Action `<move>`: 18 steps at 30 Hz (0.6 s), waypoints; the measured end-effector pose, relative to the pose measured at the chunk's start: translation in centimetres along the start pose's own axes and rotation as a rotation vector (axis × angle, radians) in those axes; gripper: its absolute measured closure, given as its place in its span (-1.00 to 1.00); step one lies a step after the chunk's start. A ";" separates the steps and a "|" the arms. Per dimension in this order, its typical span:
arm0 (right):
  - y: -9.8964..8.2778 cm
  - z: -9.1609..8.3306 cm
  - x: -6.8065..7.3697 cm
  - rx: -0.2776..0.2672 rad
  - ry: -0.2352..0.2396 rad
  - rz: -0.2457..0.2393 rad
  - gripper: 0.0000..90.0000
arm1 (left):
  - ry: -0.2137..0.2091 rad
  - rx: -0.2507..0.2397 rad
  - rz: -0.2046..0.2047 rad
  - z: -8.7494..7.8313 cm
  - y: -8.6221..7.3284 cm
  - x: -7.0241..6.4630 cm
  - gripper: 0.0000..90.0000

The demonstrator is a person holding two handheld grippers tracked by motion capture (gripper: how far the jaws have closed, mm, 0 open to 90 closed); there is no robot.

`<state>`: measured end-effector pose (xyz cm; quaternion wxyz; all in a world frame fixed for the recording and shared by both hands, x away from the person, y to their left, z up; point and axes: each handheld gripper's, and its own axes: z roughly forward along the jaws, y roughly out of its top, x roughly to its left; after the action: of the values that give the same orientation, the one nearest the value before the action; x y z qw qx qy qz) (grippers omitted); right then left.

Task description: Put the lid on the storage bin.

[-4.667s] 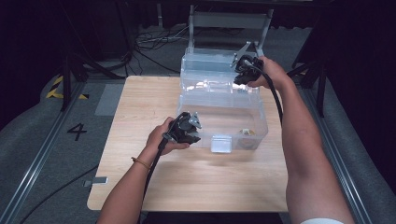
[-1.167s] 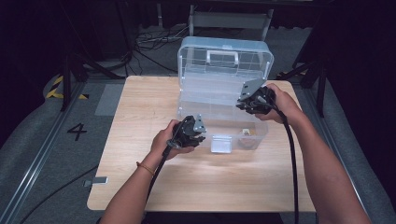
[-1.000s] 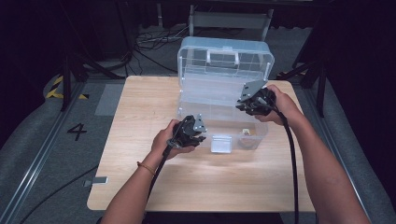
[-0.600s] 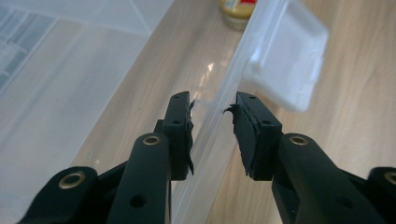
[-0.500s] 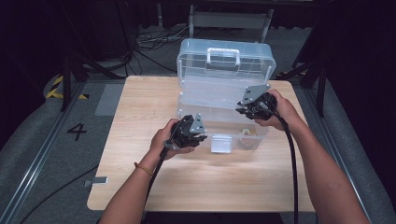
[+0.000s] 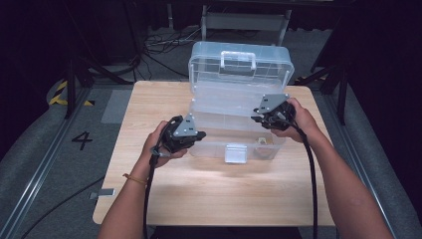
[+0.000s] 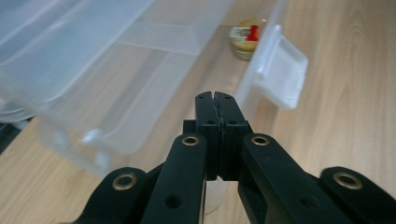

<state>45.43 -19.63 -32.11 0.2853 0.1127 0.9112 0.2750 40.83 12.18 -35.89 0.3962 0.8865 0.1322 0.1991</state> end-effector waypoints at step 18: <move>-0.3 0.0 0.8 -0.013 -0.040 -0.007 0.59 | 0.142 -0.219 -0.303 -1.7 -1.3 7.2 1.00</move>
<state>44.79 -19.56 -32.66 0.3050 0.1132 0.9040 0.2775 46.34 16.92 -34.04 0.5056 0.7917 0.2692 0.2123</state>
